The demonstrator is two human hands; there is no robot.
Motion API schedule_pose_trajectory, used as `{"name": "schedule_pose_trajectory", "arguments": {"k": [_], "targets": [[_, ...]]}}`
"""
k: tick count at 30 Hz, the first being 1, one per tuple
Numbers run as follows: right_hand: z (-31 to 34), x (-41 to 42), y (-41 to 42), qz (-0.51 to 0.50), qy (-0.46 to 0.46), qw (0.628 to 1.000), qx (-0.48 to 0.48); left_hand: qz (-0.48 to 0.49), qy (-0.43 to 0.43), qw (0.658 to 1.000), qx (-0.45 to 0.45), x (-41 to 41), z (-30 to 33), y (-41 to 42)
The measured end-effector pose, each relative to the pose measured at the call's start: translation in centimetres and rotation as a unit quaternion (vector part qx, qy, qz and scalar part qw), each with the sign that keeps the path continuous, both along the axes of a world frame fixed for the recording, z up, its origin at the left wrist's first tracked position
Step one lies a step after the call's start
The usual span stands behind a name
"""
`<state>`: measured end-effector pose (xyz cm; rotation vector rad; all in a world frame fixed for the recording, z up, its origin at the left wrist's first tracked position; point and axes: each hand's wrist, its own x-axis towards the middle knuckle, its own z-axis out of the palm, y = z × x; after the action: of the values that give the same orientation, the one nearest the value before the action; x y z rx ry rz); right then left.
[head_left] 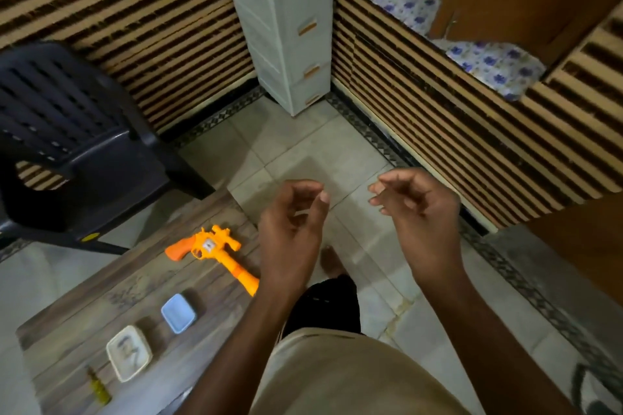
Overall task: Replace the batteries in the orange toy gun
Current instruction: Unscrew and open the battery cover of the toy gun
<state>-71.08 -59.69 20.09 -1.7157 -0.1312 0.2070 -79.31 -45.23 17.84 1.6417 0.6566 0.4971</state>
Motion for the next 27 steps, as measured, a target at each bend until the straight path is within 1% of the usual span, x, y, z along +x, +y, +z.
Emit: {"name": "schedule_pose_trajectory", "arguments": {"k": [5, 9, 14, 17, 20, 22, 27], "targets": [[0.6, 8.9, 7.2, 0.098, 0.0, 0.995, -0.034, 0.068, 0.015, 0.997, -0.018, 6.6, 0.0, 6.1], [1.2, 15.0, 13.8, 0.177, -0.019, 0.984, -0.024, 0.133, 0.021, 0.991, -0.016, 10.7, 0.5, 11.1], [0.3, 20.5, 21.7, 0.261, -0.012, 0.965, -0.011, 0.222, 0.031, 0.974, -0.023, 14.2, 0.6, 16.3], [-0.7, 23.5, 26.7, 0.325, 0.006, 0.946, -0.009, 0.278, 0.031, 0.96, -0.029, 16.5, 0.4, 18.8], [-1.1, 26.6, 31.9, 0.392, 0.018, 0.92, -0.006, 0.354, 0.036, 0.934, -0.022, 18.8, 0.3, 21.2], [-1.2, 28.8, 35.4, 0.446, 0.018, 0.895, -0.001, 0.406, 0.043, 0.913, -0.01, 20.6, 0.5, 22.8], [-0.3, 31.9, 43.2, 0.575, 0.037, 0.817, -0.009, 0.565, 0.036, 0.824, -0.032, 24.4, 0.6, 26.0]]}}
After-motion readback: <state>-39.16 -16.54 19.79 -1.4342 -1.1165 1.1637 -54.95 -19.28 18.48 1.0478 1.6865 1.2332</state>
